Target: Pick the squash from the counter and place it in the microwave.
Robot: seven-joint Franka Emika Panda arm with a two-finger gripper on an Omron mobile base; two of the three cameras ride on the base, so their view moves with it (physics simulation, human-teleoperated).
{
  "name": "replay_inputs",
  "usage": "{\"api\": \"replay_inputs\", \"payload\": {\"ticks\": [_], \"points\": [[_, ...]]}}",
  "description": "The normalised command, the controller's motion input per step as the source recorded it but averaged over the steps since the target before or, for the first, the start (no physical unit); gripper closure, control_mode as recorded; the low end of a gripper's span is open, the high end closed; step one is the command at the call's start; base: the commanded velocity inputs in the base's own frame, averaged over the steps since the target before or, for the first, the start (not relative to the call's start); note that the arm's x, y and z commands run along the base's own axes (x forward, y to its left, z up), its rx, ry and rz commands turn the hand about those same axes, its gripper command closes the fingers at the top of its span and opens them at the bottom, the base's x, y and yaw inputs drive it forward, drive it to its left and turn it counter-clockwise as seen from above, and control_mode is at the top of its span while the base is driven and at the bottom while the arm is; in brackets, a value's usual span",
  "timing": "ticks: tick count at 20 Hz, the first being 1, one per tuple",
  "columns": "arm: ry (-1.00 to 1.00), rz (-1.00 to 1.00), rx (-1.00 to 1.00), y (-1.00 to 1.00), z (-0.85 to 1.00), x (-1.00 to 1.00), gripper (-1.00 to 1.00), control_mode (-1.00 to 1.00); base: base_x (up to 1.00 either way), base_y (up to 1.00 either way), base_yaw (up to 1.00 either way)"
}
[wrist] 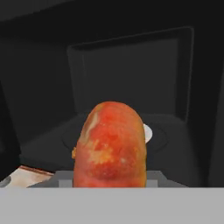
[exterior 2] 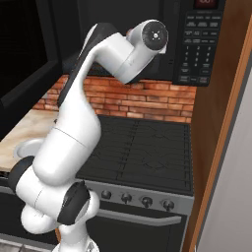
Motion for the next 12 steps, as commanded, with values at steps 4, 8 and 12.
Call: {"api": "replay_inputs", "payload": {"ticks": [4, 8, 12], "points": [[0.0, 0.08, 0.09, 0.04, 0.0, 0.64, 1.0, -1.0, 0.0, 0.0, 0.0], [0.0, 0.05, 0.06, 0.02, 0.0, 0.9, 1.0, -1.0, 0.0, 0.0, 0.0], [0.02, 0.04, 0.02, 0.0, 0.0, 0.79, 1.0, -1.0, 0.0, 0.0, 0.0]]}}
